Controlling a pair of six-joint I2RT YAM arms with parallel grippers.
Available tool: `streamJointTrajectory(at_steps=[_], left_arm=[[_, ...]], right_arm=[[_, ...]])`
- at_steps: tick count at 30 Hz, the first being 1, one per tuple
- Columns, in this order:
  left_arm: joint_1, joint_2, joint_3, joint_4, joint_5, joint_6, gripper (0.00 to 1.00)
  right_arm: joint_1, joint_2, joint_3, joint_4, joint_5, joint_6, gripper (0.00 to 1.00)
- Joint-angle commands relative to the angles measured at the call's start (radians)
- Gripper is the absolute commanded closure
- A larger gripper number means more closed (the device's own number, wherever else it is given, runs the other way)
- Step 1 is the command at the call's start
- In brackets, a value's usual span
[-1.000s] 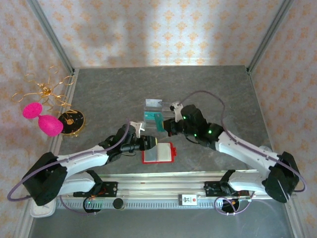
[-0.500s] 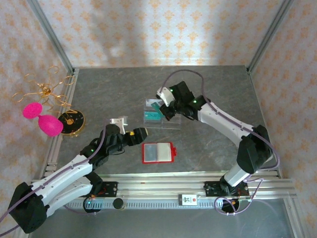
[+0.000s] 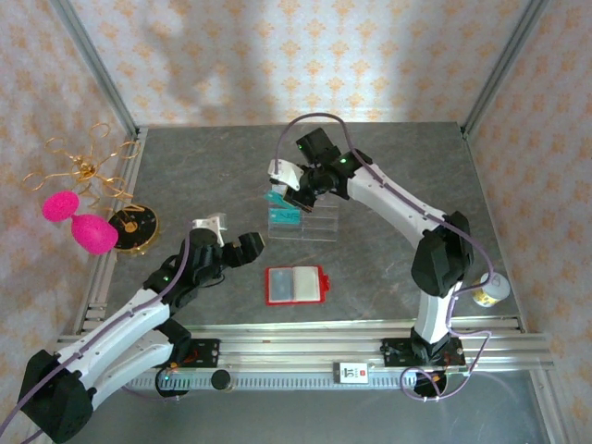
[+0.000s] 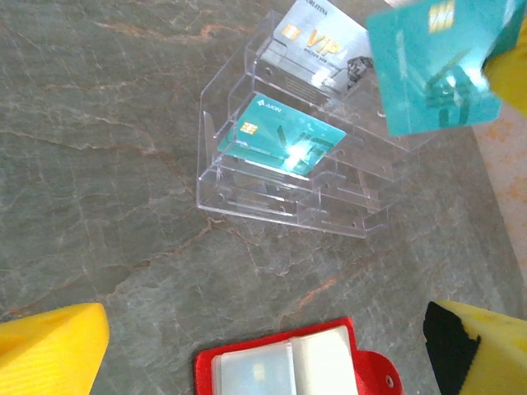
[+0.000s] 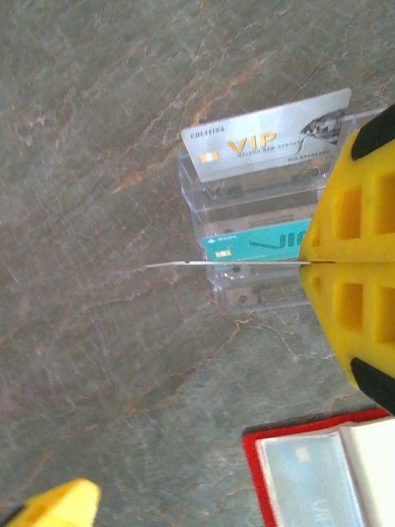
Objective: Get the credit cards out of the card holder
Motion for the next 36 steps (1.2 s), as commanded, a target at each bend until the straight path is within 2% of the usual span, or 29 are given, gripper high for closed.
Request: streamJointTrajectory(at_steps=[1, 15, 28, 29, 32, 36], left_arm=[[0.014, -0.007, 0.033, -0.032, -0.050, 0.037, 0.01], [0.034, 0.089, 0.033, 0.009, -0.042, 0.041, 0.01], [0.051, 0.144, 0.036, 0.036, 0.000, 0.056, 0.01], [0.053, 0.146, 0.036, 0.035, 0.000, 0.055, 0.01], [0.055, 0.148, 0.033, 0.036, 0.001, 0.058, 0.01], [0.059, 0.141, 0.026, 0.049, 0.012, 0.036, 0.01]], right_arm=[[0.009, 0.037, 0.044, -0.078, -0.012, -0.112, 1.00], [0.009, 0.179, 0.112, -0.100, 0.129, -0.195, 1.00], [0.017, 0.237, 0.133, -0.130, 0.138, -0.199, 1.00], [0.021, 0.240, 0.132, -0.130, 0.140, -0.198, 0.98], [0.035, 0.247, 0.129, -0.113, 0.153, -0.190, 0.79], [0.041, 0.238, 0.142, -0.063, 0.157, -0.149, 0.71]])
